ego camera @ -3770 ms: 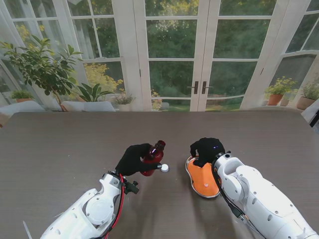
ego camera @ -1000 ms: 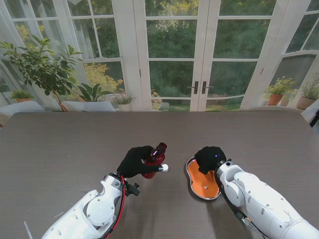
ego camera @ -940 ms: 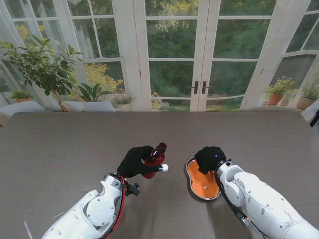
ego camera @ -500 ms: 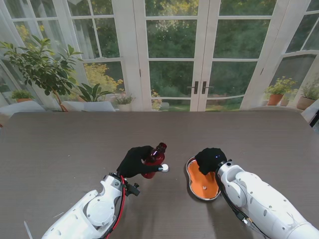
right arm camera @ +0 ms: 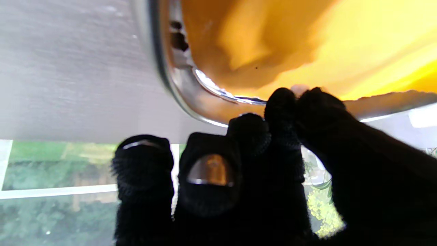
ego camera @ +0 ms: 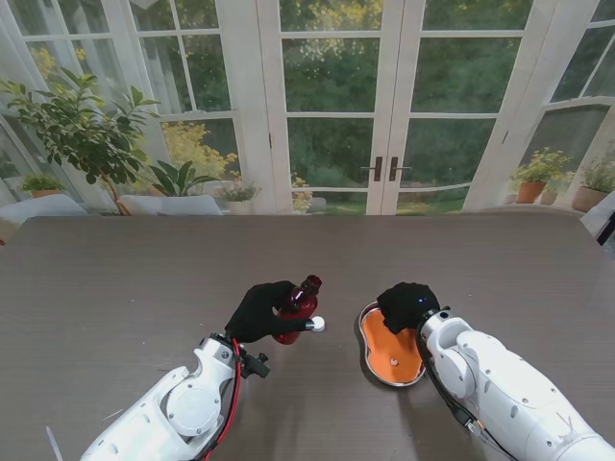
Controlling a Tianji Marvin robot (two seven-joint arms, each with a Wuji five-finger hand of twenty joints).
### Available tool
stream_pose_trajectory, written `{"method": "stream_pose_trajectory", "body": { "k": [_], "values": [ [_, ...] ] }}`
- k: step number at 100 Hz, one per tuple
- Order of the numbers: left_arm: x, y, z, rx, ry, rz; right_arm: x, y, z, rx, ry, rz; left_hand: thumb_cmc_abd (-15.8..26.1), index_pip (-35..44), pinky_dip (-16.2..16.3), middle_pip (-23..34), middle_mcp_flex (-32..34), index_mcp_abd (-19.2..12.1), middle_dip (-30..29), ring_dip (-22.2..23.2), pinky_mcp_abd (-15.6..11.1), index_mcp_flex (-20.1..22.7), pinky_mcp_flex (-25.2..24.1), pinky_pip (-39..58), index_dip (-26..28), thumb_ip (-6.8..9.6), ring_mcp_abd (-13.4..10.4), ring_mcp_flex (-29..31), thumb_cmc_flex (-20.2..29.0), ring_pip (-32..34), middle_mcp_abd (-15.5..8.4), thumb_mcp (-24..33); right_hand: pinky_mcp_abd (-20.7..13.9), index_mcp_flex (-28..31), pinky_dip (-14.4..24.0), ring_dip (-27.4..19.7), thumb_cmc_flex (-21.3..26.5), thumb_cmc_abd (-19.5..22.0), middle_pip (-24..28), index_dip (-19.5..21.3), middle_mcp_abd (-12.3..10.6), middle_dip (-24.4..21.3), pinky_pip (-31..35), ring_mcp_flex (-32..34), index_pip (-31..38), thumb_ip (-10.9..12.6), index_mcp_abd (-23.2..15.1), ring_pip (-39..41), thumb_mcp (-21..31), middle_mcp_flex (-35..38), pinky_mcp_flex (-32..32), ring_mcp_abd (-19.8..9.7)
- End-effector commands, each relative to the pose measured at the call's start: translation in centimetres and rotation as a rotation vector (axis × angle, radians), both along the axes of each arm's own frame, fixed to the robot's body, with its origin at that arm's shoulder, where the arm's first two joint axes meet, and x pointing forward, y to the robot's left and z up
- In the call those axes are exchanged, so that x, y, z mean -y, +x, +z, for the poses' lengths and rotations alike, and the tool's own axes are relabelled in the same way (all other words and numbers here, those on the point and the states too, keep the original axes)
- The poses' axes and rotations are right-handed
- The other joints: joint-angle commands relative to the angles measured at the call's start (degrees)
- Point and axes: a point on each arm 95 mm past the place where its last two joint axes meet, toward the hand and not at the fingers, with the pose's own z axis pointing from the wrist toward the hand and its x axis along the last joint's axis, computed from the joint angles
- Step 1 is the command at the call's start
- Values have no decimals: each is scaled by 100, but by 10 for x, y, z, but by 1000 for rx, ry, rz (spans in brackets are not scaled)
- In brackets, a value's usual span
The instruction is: Collect the cotton balls from the tray into a sample bottle
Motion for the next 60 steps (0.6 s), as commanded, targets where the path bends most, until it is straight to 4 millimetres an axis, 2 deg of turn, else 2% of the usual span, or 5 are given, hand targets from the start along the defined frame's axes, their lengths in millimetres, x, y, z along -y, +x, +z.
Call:
{"method": "stream_pose_trajectory", "body": {
  "k": [1, 27, 60],
  "values": [
    [3, -1, -1, -7, 2, -16, -5, -1, 0, -18, 8, -1, 1073, 1314, 54, 471, 494, -1216, 93, 102, -190, 821, -169, -22, 155, 314, 62, 136, 1283, 110, -656, 1343, -106, -98, 99, 100, -75, 70, 215, 104, -103, 47, 307, 153, 213, 185, 61, 240, 502, -20, 48, -347],
    [5, 1, -6, -24, 6, -23, -8, -5, 17, -30, 110, -51, 1079, 1314, 55, 465, 483, -1214, 94, 101, -179, 821, -184, -27, 158, 316, 67, 120, 1291, 103, -645, 1335, -107, -88, 108, 92, -40, 74, 216, 64, -81, 22, 306, 150, 209, 200, 73, 227, 463, -21, 19, -320],
    [8, 4, -12, -43, 7, -29, -17, -11, 70, 25, 229, -64, 1076, 1307, 55, 454, 478, -1225, 95, 99, -190, 821, -187, -33, 152, 321, 64, 106, 1297, 96, -648, 1335, -73, -74, 141, 87, 8, 99, 213, 36, -29, 6, 327, 149, 182, 233, 136, 231, 368, -28, -27, -261]
  ]
}}
